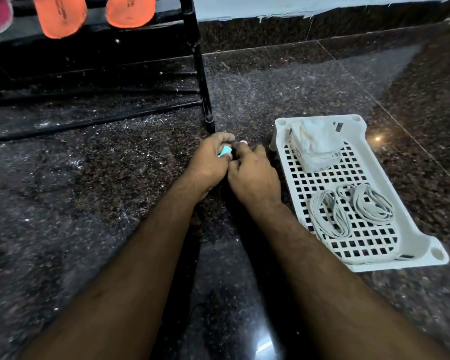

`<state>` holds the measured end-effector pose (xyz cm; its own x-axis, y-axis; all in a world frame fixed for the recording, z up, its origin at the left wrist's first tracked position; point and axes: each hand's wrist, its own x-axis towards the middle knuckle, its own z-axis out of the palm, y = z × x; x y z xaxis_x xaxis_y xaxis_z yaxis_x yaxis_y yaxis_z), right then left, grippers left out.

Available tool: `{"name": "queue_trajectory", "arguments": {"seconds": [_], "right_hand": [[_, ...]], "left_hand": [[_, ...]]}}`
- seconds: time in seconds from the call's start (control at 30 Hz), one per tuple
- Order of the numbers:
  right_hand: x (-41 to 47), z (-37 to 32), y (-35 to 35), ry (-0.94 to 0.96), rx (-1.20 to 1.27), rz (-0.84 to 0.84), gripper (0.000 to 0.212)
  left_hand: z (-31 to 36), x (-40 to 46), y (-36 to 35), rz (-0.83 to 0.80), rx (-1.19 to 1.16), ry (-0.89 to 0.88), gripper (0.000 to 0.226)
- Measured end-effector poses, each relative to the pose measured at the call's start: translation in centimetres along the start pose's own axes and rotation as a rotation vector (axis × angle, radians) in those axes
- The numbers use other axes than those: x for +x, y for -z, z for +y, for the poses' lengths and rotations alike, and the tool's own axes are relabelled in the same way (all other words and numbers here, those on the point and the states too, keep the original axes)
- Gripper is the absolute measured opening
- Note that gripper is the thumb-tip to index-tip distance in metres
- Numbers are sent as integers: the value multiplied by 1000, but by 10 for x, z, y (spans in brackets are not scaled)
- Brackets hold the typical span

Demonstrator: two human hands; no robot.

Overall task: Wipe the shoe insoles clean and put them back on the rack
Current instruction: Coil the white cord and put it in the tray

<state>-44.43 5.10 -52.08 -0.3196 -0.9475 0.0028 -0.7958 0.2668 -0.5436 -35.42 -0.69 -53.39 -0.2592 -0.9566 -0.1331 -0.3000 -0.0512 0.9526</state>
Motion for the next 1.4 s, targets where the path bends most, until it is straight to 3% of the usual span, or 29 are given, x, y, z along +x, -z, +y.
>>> {"name": "queue_trajectory", "arguments": {"seconds": [0.1, 0.23, 0.4, 0.5, 0.67, 0.83, 1.03, 1.17, 1.4], "right_hand": [[-2, -5, 0, -74, 190, 12, 27], [-12, -8, 15, -144, 320, 13, 9], [-37, -16, 51, -53, 461, 76, 37], [-50, -9, 81, -24, 415, 93, 52], [-61, 30, 135, -36, 388, 217, 22], [-53, 92, 171, -213, 244, 314, 21], [-26, 129, 157, -293, 161, 306, 26], [-4, 135, 152, -255, 65, 356, 34], [13, 136, 138, -208, -6, 296, 34]], "left_hand": [[3, -11, -1, 16, -103, 28, 33], [7, -35, -1, 92, -226, 55, 39], [43, -73, 2, 80, -352, -21, 41], [68, -88, -6, 35, -355, -89, 42], [102, -103, -46, 45, -336, -155, 38], [114, -107, -97, 102, -267, -196, 29], [113, -91, -133, 188, 61, -280, 29], [105, -86, -141, 226, 86, -273, 30], [96, -83, -147, 202, 132, -262, 36]]}}
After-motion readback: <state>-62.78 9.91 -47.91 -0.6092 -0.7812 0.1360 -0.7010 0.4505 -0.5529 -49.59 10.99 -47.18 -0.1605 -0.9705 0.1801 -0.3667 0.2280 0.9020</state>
